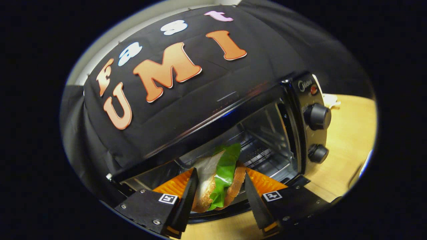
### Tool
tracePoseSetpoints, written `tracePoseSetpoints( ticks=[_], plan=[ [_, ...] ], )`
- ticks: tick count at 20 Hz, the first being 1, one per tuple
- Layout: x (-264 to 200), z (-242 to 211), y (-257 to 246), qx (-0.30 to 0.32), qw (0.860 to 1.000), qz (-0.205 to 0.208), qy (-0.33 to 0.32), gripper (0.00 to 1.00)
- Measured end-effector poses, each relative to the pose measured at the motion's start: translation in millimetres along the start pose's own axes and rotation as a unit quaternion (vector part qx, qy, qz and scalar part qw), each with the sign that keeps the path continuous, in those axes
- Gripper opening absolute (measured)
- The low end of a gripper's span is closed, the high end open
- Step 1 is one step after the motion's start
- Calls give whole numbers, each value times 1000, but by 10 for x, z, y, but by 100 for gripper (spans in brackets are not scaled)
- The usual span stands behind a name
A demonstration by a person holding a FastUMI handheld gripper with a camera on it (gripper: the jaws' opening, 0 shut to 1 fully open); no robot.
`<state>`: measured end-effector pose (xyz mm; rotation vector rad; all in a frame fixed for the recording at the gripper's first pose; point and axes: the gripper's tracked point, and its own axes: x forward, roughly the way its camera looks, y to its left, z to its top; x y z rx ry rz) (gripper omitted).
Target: Open the toaster oven, put the food inside, and close the toaster oven door.
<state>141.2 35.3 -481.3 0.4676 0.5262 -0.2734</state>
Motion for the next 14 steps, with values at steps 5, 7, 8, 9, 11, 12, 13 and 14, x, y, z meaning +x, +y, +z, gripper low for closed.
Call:
tracePoseSetpoints(
  ticks=[5,7,8,9,11,12,13,14],
  plan=[
    [-137,8,-163,-89,996,-27,15,90],
    [-314,-7,-162,-110,993,-20,28,93],
    [-402,-22,-153,-125,992,-16,32,96],
    [-506,-15,-146,-143,989,-12,32,97],
    [-717,9,-133,-177,984,-1,31,98],
    [-817,-20,-121,-189,981,4,35,98],
    [-913,-61,-130,-199,979,8,44,98],
    [-1011,-134,-158,-207,977,12,58,98]
  ],
)
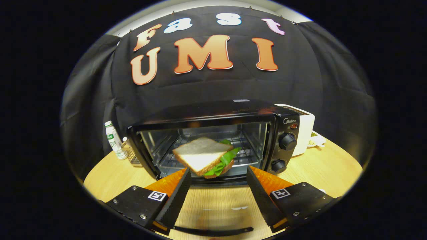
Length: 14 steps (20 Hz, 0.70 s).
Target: Open the toaster oven, put the food inside, and close the toaster oven door.
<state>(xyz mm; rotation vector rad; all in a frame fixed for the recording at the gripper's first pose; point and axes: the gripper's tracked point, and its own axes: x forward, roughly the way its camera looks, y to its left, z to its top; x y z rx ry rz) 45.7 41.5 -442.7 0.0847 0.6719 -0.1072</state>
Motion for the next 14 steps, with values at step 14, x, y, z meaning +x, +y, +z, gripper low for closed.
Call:
tracePoseSetpoints(
  ticks=[14],
  plan=[
    [-976,-968,-70,-11,994,45,102,99]
  ],
)
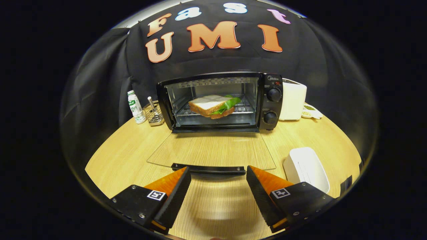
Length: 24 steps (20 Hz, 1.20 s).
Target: Open the toaster oven, put the food inside, and close the toaster oven door.
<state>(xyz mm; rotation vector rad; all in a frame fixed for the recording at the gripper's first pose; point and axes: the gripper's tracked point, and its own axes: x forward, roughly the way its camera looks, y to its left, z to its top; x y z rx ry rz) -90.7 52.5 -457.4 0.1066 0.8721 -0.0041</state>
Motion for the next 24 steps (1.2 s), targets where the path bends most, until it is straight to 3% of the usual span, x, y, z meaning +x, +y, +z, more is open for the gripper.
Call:
tracePoseSetpoints(
  ticks=[4,6,14,24],
  plan=[
    [54,-252,-72,-5,1000,-13,27,99],
    [124,-339,-3,11,999,3,48,99],
    [342,-287,29,32,996,14,80,98],
    [183,670,74,56,996,64,-27,99]
  ],
)
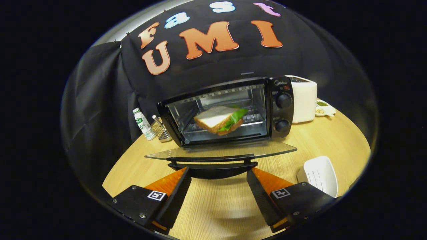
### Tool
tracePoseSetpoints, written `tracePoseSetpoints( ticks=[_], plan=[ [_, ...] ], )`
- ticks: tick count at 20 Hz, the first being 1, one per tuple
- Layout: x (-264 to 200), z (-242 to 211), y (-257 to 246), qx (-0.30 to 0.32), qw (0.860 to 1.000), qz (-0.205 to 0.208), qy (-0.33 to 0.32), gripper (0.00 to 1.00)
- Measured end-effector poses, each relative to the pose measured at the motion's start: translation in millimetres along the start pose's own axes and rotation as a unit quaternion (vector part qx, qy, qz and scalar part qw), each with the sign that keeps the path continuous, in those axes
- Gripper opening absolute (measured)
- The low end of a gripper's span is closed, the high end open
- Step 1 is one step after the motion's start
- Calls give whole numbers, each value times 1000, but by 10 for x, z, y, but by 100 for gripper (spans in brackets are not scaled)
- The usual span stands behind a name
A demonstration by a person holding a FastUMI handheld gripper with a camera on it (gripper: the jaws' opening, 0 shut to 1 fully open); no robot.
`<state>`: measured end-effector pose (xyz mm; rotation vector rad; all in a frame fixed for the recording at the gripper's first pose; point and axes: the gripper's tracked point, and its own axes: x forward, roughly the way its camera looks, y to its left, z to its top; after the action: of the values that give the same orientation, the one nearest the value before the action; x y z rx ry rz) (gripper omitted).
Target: Open the toaster oven, put the food inside, and close the toaster oven door.
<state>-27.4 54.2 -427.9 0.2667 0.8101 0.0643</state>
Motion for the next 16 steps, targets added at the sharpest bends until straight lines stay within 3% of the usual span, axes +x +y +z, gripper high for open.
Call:
tracePoseSetpoints(
  ticks=[9,13,16],
  plan=[
    [198,666,55,-39,998,-16,-47,100],
    [383,1045,-71,-78,991,-59,-89,100],
    [276,1242,-43,-81,988,-48,-123,100]
  ],
)
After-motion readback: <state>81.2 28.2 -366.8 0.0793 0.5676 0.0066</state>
